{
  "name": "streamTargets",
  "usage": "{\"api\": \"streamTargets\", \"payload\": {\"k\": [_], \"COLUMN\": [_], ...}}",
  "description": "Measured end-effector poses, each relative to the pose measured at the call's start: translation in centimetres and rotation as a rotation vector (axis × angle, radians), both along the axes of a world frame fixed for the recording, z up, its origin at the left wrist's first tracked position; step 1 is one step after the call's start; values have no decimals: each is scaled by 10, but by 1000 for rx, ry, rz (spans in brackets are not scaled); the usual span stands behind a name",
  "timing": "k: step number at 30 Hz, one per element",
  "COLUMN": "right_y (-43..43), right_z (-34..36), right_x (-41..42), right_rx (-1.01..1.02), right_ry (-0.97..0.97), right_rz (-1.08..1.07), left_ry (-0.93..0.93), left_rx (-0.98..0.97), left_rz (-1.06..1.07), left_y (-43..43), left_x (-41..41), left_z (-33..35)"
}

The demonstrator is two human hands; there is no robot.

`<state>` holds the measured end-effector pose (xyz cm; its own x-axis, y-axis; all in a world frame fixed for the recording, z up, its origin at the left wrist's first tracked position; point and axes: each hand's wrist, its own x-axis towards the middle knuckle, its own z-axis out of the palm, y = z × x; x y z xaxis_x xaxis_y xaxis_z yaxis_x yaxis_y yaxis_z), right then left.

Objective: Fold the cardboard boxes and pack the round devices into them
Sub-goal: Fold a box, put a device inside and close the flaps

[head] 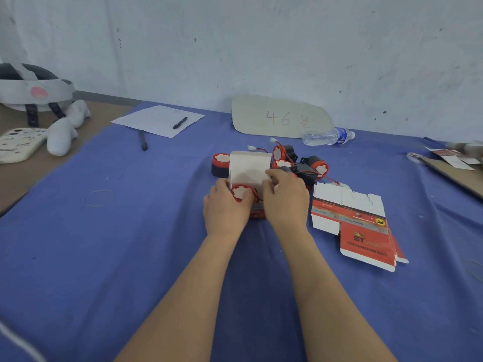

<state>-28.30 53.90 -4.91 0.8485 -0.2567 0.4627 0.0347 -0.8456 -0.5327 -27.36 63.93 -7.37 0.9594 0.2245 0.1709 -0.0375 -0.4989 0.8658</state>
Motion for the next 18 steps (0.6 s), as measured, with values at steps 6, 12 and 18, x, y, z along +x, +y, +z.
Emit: {"api": "streamTargets", "payload": {"k": [6,12,18], "right_y": [6,3,-3], "right_z": [0,2,6], "right_x": [-3,2,0], "right_rx": [30,-24,-59], "right_ry": [-19,69,129], "right_rz": [93,62,140], "left_ry": [8,1,-4], "left_rx": [-15,-1,15], "left_rz": [-3,5,8], "left_y": [0,0,-1], "left_x": [-2,-2,-1], "left_z": [1,1,1]}}
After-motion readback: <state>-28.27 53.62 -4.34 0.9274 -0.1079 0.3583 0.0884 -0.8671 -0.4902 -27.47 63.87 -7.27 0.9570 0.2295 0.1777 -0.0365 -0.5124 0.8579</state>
